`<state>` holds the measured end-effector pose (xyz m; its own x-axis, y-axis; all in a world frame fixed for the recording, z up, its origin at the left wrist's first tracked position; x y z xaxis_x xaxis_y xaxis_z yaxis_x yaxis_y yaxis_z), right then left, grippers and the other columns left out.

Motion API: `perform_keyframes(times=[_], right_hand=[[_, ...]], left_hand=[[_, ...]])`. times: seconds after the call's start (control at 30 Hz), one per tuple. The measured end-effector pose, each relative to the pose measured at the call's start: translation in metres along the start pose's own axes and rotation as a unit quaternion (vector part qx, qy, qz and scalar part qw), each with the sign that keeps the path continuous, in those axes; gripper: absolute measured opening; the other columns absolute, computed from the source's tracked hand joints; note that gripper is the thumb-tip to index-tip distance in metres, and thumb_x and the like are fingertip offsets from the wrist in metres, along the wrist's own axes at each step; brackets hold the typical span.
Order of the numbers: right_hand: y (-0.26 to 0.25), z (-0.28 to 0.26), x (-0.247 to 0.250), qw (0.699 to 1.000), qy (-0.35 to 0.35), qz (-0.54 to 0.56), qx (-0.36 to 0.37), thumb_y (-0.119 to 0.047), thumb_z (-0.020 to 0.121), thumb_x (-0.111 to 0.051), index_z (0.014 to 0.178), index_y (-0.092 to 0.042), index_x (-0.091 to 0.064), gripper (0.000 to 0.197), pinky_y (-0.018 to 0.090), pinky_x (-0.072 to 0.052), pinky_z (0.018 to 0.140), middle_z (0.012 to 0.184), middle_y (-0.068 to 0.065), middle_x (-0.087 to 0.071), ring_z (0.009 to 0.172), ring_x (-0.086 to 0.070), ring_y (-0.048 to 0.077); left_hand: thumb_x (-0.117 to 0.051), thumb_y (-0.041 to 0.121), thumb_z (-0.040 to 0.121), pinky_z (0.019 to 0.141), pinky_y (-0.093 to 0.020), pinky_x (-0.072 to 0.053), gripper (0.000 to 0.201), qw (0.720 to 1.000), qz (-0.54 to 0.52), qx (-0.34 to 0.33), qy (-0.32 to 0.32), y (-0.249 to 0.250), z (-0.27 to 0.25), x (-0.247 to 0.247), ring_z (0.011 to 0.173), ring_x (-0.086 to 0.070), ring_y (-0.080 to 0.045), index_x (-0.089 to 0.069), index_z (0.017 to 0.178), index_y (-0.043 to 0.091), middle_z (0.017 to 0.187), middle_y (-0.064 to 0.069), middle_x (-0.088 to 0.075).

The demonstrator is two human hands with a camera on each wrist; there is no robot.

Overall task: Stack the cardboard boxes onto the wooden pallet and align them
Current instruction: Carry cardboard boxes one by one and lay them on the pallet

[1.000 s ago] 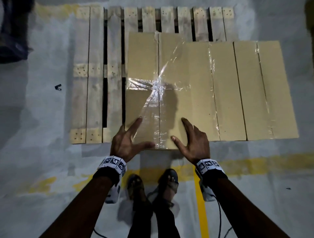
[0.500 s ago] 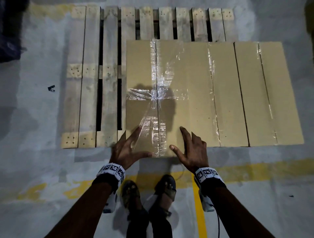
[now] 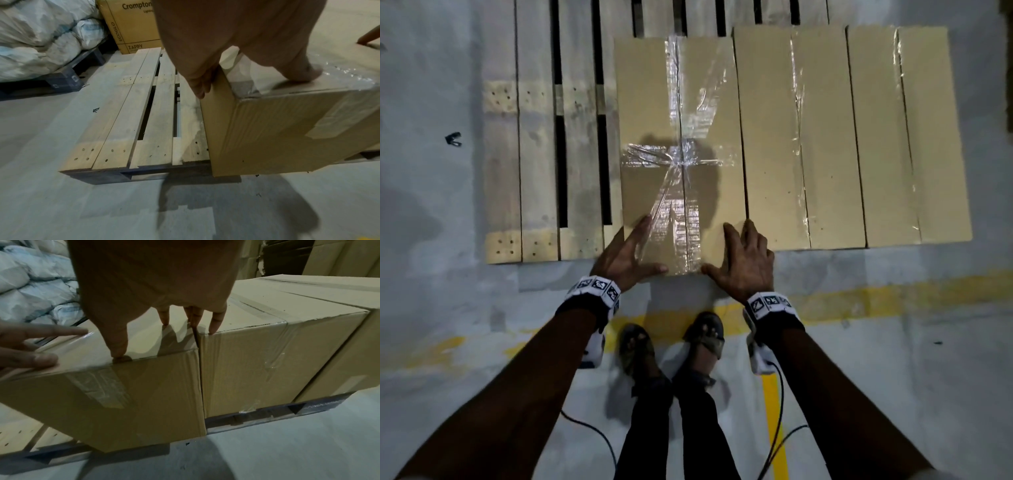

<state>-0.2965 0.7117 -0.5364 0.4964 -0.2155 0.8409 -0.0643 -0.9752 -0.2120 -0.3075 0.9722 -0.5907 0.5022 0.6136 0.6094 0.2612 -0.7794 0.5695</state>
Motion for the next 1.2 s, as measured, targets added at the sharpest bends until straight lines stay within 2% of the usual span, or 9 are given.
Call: perform_keyframes(times=[0.13,0.3,0.43,0.63,0.9,0.97,1.03,1.13,1.2], right_hand=[[0.016,0.001,0.016,0.999,0.024,0.003,0.024,-0.073,0.072,-0.074,0.162,-0.033,-0.022,0.111,0.06,-0.026,0.117,0.17,0.011,-0.012,0.153,-0.014,0.039],[0.04,0.008,0.016,0.992,-0.036,-0.099,0.075,-0.058,0.069,-0.088,0.165,-0.036,-0.003,0.13,0.057,-0.019,0.122,0.174,-0.001,0.0,0.157,-0.009,0.034],[0.045,0.016,0.018,0.985,-0.051,-0.128,0.103,-0.052,0.073,-0.088,0.164,-0.036,-0.007,0.123,0.053,-0.027,0.121,0.173,-0.006,-0.006,0.155,-0.017,0.031],[0.043,0.015,0.021,0.984,-0.051,-0.134,0.106,-0.049,0.075,-0.088,0.164,-0.036,-0.014,0.117,0.049,-0.031,0.117,0.172,-0.011,-0.01,0.154,-0.021,0.03],[0.04,0.019,0.026,0.981,-0.044,-0.154,0.112,-0.049,0.079,-0.084,0.164,-0.035,-0.018,0.109,0.048,-0.034,0.114,0.171,-0.009,-0.018,0.152,-0.028,0.03],[0.039,0.021,0.029,0.982,-0.036,-0.148,0.113,-0.047,0.08,-0.084,0.163,-0.034,-0.024,0.104,0.047,-0.037,0.112,0.17,-0.008,-0.024,0.149,-0.032,0.031],[0.037,0.022,0.032,0.982,-0.028,-0.146,0.113,-0.044,0.081,-0.085,0.161,-0.033,-0.029,0.098,0.048,-0.04,0.11,0.167,-0.007,-0.031,0.147,-0.037,0.033],[0.036,0.023,0.034,0.983,-0.023,-0.141,0.112,-0.039,0.083,-0.083,0.16,-0.031,-0.034,0.091,0.048,-0.041,0.108,0.166,-0.005,-0.035,0.144,-0.04,0.034],[0.035,0.023,0.035,0.983,-0.022,-0.143,0.115,-0.038,0.084,-0.082,0.159,-0.03,-0.035,0.089,0.048,-0.039,0.108,0.165,-0.003,-0.036,0.143,-0.041,0.035]], left_hand=[[-0.074,0.091,0.05,0.124,-0.043,-0.031,0.142,1.0,0.016,-0.008,0.018,0.0,-0.007,-0.001,0.155,-0.025,-0.022,-0.001,0.163,0.044,0.172,0.005,-0.015],[-0.096,0.038,0.067,0.12,-0.052,-0.037,0.141,0.998,0.059,0.006,0.03,-0.003,-0.012,-0.015,0.152,-0.031,-0.032,0.008,0.162,0.046,0.171,0.002,-0.021],[-0.101,0.033,0.059,0.113,-0.058,-0.043,0.15,0.997,0.059,0.015,0.048,-0.003,-0.01,-0.013,0.146,-0.041,-0.039,0.01,0.159,0.053,0.167,-0.009,-0.032],[-0.099,0.013,0.062,0.102,-0.052,-0.052,0.142,0.998,0.028,0.041,0.041,0.011,-0.018,-0.003,0.118,-0.06,-0.047,-0.005,0.164,0.043,0.138,-0.025,-0.057],[-0.099,0.009,0.062,0.097,-0.049,-0.055,0.144,0.997,0.023,0.069,0.039,0.012,-0.015,0.001,0.107,-0.063,-0.039,-0.003,0.16,0.052,0.125,-0.018,-0.059],[-0.096,0.003,0.066,0.089,-0.043,-0.057,0.142,0.996,0.022,0.067,0.048,0.013,-0.01,0.005,0.101,-0.065,-0.038,-0.001,0.158,0.056,0.119,-0.018,-0.06],[-0.091,-0.002,0.071,0.074,-0.031,-0.057,0.138,0.996,0.02,0.067,0.052,0.013,-0.006,0.008,0.1,-0.065,-0.039,-0.001,0.156,0.06,0.123,-0.02,-0.058],[-0.091,0.002,0.073,0.081,-0.036,-0.058,0.135,0.995,0.023,0.084,0.052,0.014,-0.003,0.013,0.114,-0.062,-0.047,-0.003,0.155,0.063,0.141,-0.026,-0.051],[-0.09,0.001,0.074,0.068,-0.025,-0.058,0.134,0.995,0.011,0.088,0.042,0.012,-0.001,0.011,0.106,-0.065,-0.044,-0.003,0.155,0.064,0.143,-0.029,-0.049]])
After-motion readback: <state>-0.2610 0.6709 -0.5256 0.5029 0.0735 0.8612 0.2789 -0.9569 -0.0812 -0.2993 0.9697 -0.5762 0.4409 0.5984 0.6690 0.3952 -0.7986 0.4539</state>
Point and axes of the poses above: each hand's wrist, its own z-axis towards the middle knuckle, its own x-axis out of the back of the hand, y = z × x, the point moved 10 cm from there along z, towards the middle knuckle
